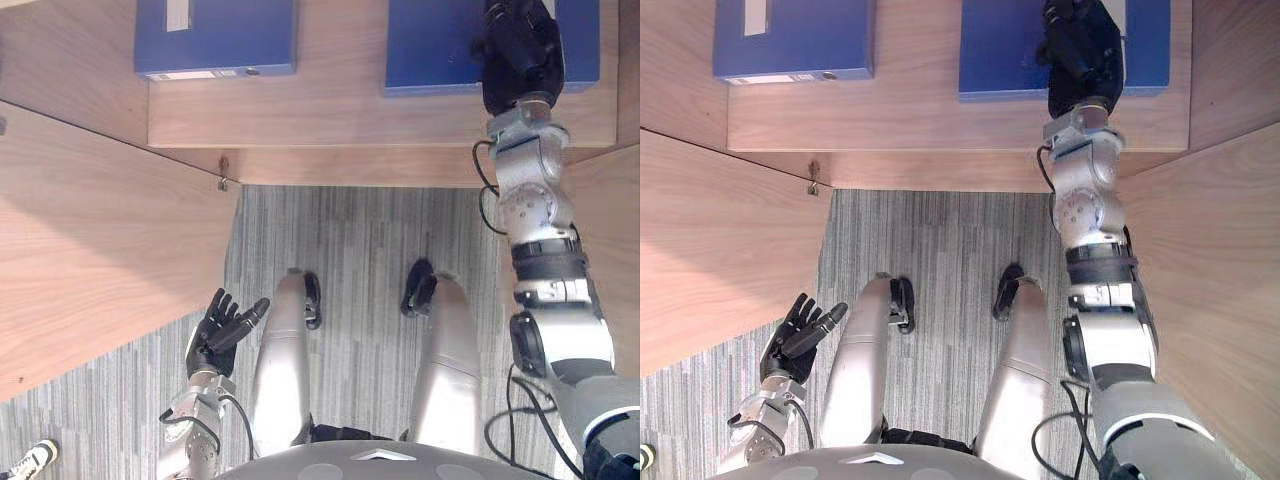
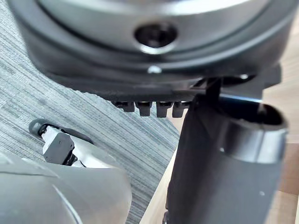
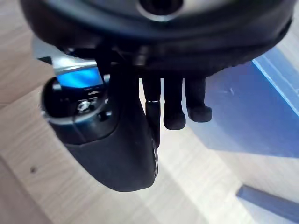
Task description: Walk over to the cabinet, pick up the folder, carry it to the office cabinet, place the folder inside the office cabinet, then close the office cabinet door
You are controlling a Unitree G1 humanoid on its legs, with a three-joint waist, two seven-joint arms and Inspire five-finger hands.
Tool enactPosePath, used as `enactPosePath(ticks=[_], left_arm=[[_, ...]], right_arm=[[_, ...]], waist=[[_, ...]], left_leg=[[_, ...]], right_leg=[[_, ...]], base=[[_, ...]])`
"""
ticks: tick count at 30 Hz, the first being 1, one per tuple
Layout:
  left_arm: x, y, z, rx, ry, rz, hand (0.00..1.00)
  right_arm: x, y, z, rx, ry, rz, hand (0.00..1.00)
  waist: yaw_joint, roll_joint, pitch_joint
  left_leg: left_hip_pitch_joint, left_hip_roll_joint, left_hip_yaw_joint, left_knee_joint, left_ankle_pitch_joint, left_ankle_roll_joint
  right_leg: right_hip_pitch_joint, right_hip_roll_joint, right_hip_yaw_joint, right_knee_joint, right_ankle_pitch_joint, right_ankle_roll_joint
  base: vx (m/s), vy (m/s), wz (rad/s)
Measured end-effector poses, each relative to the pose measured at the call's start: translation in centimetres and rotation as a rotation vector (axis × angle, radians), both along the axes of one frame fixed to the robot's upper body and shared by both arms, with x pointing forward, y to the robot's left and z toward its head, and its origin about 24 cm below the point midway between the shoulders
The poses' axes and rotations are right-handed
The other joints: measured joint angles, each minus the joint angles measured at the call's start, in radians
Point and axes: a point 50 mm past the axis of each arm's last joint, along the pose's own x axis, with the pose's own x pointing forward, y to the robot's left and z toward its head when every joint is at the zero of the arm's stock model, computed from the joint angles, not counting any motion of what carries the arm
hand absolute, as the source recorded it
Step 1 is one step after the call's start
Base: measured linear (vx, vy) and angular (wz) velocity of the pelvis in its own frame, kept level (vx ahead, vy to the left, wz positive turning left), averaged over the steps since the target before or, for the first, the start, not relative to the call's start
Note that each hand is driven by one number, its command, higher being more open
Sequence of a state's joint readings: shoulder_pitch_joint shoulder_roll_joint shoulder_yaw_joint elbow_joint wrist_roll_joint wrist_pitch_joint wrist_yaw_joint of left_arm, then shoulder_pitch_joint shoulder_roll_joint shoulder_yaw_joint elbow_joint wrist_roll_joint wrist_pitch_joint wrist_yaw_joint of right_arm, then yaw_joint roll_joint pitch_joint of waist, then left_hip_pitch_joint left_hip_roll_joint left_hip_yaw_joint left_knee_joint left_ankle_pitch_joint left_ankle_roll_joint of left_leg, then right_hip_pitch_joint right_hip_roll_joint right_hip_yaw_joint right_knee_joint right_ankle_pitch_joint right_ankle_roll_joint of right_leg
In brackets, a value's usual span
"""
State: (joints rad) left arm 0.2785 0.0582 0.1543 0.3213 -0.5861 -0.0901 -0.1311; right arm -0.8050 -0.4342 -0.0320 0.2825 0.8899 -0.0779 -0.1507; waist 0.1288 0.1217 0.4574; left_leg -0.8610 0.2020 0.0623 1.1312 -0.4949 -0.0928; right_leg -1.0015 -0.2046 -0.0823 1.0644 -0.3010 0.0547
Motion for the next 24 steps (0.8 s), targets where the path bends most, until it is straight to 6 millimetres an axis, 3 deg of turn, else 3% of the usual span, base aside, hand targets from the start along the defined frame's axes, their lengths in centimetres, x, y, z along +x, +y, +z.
enactPosePath(ticks=[13, 17, 24], left_arm=[[0.2, 0.7, 0.6, 0.017, -0.029, 0.023, 1.0], [0.1, 0.7, 0.6, 0.02, -0.028, 0.023, 1.0], [0.1, 0.7, 0.6, 0.02, -0.027, 0.023, 1.0]], right_arm=[[-5.1, -0.4, -2.2, -0.036, -0.123, 0.038, 0.0], [-5.3, -1.0, -3.2, -0.031, -0.096, 0.017, 0.0], [-4.9, -2.0, -3.3, 0.024, -0.077, -0.011, 0.0]], waist=[[-0.017, -0.016, 0.01], [-0.018, -0.016, 0.01], [-0.02, -0.016, 0.01]], left_leg=[[0.0, 0.002, 0.001, 0.004, -0.002, -0.002], [0.0, 0.002, 0.003, 0.004, -0.002, -0.003], [0.0, 0.002, 0.005, 0.007, -0.002, -0.003]], right_leg=[[-0.002, 0.01, 0.006, 0.0, 0.003, -0.002], [-0.005, 0.014, 0.007, 0.001, 0.005, -0.004], [-0.009, 0.015, 0.008, 0.006, 0.006, -0.007]], base=[[0.0, -0.001, 0.0], [-0.02, -0.017, -0.04], [0.0, -0.002, 0.0]])
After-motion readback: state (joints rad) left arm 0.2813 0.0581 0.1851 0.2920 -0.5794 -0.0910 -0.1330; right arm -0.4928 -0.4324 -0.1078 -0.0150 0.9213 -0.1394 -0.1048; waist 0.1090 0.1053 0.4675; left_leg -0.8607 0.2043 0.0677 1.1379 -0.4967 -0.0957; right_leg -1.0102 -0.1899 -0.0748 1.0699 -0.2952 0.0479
